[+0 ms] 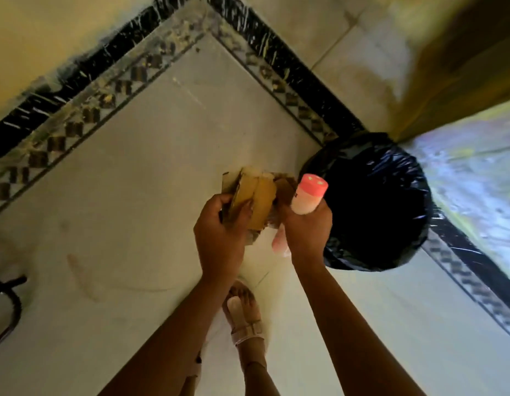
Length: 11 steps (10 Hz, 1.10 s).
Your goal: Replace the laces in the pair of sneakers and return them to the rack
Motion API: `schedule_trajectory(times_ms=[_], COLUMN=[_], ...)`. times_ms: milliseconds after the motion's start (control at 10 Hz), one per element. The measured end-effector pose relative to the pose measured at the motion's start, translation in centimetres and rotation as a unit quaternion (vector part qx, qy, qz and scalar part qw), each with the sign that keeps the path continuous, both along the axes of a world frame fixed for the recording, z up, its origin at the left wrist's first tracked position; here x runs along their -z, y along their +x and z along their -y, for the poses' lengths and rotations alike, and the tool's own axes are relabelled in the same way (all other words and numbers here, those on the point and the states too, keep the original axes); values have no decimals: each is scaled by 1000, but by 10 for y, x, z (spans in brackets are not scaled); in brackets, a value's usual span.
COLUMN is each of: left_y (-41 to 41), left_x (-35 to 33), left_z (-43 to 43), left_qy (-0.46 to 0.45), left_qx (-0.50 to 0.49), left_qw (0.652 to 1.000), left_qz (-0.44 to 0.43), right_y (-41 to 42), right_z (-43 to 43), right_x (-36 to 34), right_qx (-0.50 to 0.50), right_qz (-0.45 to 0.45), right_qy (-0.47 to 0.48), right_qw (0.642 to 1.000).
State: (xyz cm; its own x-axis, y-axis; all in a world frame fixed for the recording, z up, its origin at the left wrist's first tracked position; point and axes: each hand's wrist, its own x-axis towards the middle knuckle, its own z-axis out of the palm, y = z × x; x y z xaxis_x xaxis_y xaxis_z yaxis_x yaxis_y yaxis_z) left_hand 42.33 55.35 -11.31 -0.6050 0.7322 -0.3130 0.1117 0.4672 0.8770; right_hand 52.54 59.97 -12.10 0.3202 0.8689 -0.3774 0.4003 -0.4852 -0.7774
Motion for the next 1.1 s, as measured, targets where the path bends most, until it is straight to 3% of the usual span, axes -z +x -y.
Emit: schedule_trajectory(times_ms=[200,400,500,700,1100], left_y=[57,113,128,139,127], left_x=[-54,-69,-63,-52,-77], left_z=[-41,-74,-86,-102,-60], left_qy=[45,-26,-65,-160,-158], left_qx=[83,178,253,401,358], left_qw=[995,984,965,896,918], left_qz=[11,2,-2,106,66], right_y=[63,120,141,165,160], right_z=[-25,-43,-49,-63,-33], right_x=[-55,-64,-61,-55,-89], right_qx=[100,161,167,156,105], right_qz=[14,57,50,14,20], right_qy=[12,-40,-68,-82,-79], right_qw=[995,985,982,984,991])
